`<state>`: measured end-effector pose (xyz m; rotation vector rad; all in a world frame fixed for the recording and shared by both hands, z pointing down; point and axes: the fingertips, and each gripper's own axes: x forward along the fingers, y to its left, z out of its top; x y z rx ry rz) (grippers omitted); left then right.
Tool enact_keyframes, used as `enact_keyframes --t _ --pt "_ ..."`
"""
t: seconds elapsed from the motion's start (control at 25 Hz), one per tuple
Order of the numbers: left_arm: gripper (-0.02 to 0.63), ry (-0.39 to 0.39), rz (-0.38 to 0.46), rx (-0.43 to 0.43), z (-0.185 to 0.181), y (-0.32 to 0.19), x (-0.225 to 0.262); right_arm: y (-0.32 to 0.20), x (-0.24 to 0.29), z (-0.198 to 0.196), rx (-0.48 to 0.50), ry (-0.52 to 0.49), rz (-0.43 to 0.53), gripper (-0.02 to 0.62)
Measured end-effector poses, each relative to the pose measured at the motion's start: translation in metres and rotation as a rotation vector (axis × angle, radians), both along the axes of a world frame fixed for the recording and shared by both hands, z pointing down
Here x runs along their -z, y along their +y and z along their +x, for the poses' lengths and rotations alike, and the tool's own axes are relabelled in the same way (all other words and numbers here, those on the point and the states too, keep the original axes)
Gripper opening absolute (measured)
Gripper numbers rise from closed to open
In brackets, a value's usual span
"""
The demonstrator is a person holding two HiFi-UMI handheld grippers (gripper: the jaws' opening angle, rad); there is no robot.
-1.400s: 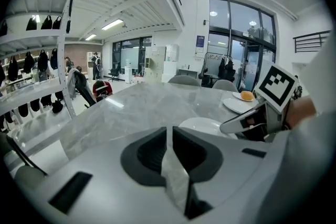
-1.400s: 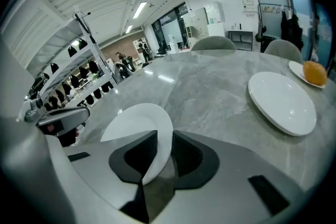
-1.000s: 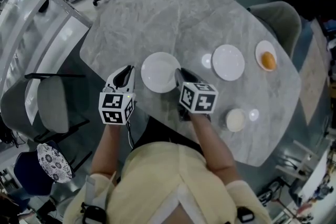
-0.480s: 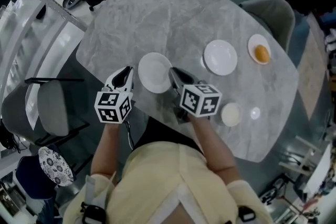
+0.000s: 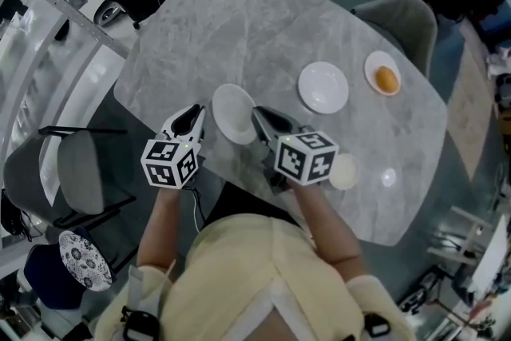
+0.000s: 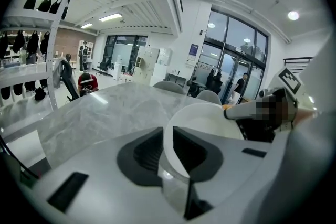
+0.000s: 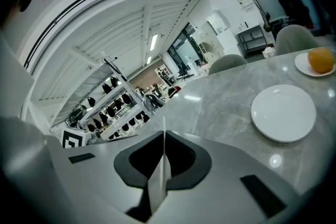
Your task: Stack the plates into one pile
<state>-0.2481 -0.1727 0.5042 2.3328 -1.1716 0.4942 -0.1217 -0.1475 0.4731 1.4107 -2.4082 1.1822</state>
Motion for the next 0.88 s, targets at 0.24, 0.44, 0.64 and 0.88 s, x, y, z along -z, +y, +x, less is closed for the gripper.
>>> enact_keyframes --t 0.24,0.44,0.64,0.88 --pt "0.082 -0.004 0.029 -0.045 0.016 -0.004 0.010 0.004 0.026 0.017 -0.021 -0.014 0.061 0.012" --pt "0.122 0.056 0.049 -0.114 0.039 -0.009 0.021 0.006 0.045 0.041 -0.068 -0.017 0.101 0.012" --pt "0.133 0.101 0.049 -0.222 0.079 -0.014 0.028 0.012 0.057 0.072 -0.132 -0.019 0.127 0.012" --pt "0.160 0.229 -0.015 -0.360 0.134 -0.010 0.031 0.026 0.068 0.103 -0.199 -0.025 0.144 0.012"
